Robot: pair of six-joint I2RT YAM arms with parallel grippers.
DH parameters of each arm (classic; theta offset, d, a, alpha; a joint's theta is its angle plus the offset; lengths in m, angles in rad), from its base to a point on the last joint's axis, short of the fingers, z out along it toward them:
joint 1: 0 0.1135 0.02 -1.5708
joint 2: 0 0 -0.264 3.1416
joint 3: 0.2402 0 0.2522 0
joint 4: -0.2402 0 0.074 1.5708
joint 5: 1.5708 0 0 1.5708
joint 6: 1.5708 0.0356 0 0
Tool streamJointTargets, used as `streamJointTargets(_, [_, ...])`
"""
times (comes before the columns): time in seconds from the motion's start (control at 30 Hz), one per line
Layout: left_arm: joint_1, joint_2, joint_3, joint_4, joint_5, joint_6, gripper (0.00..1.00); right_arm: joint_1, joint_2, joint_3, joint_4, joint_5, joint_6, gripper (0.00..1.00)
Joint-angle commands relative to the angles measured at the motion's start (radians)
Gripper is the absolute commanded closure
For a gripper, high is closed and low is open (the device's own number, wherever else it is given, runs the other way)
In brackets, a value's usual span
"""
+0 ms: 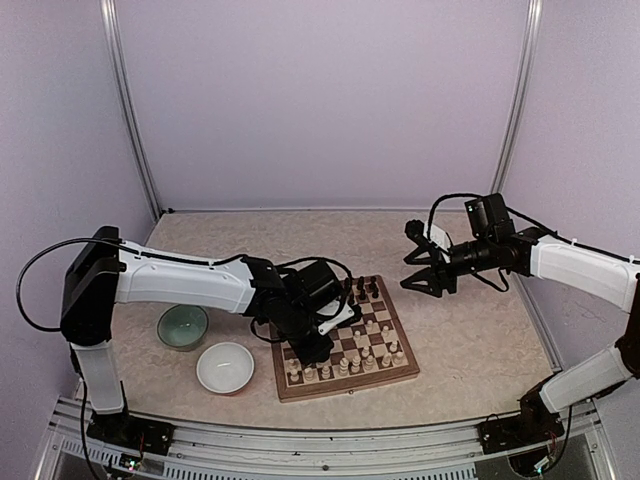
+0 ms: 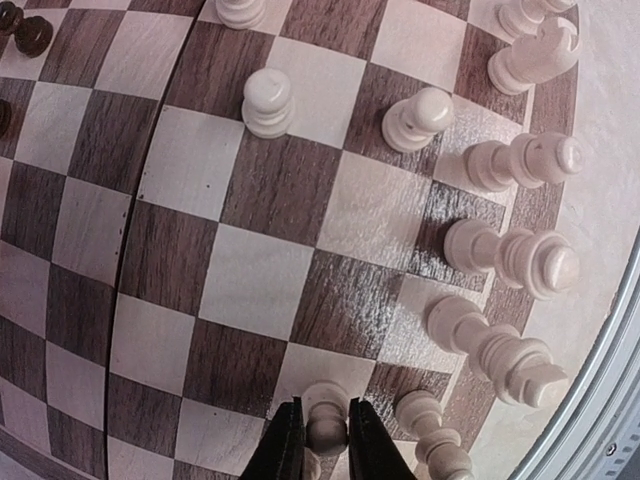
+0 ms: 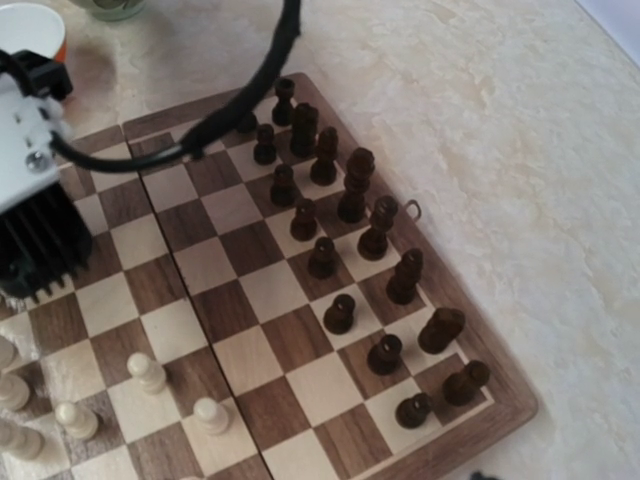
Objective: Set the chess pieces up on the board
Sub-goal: Place the pawn on c2.
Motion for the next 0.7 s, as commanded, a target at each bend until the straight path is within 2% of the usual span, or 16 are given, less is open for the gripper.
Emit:
streamJointTargets(0.0, [-0.016,0.025,0.030,-0.012,-0.008,0.004,0.81,-0.003,-0.001,-0.008,-0.001,0.001,-0.010,0.37])
streamJointTargets(0.3, [-0.020,0.040,0.043,-0.013,-0.013,0.005,0.80,-0.003,-0.001,-0.008,-0.006,-0.001,-0.012,0.37])
streamJointTargets(0.67, [-0.019,-0.021,0.054,-0.039,-0.094,0.004,0.70,-0.003,0.011,0.013,-0.020,-0.018,0.006,0.37])
